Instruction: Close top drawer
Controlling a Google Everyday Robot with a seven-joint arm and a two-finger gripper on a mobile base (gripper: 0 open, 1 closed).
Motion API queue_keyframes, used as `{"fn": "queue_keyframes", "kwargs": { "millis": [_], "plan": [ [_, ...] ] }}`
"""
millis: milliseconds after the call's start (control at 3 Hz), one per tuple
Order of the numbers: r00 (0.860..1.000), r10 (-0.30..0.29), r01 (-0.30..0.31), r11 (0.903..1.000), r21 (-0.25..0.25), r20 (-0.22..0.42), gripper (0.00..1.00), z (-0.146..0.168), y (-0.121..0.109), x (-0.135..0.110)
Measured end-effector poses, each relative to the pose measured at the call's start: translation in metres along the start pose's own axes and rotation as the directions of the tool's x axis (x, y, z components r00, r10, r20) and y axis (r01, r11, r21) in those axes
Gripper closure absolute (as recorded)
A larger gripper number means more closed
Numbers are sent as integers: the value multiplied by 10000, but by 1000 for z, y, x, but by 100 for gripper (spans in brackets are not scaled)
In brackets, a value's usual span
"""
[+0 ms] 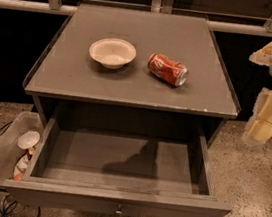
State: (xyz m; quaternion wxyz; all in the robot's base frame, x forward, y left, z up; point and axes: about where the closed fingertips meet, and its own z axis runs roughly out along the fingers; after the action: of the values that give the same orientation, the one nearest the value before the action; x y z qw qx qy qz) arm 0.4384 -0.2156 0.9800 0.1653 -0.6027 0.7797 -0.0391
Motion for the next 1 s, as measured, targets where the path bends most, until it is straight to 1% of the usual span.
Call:
{"fn": "queue_keyframes", "kwargs": {
  "millis": [333, 667, 1000],
  "plan": [
    [10000, -45, 45, 10000, -25, 51, 0, 2, 4, 0],
    [9999, -26, 30, 9997, -238, 142, 5, 19, 20, 8],
    [9968, 101, -77, 9995, -307, 788, 23, 42, 44, 16]
  ]
}}
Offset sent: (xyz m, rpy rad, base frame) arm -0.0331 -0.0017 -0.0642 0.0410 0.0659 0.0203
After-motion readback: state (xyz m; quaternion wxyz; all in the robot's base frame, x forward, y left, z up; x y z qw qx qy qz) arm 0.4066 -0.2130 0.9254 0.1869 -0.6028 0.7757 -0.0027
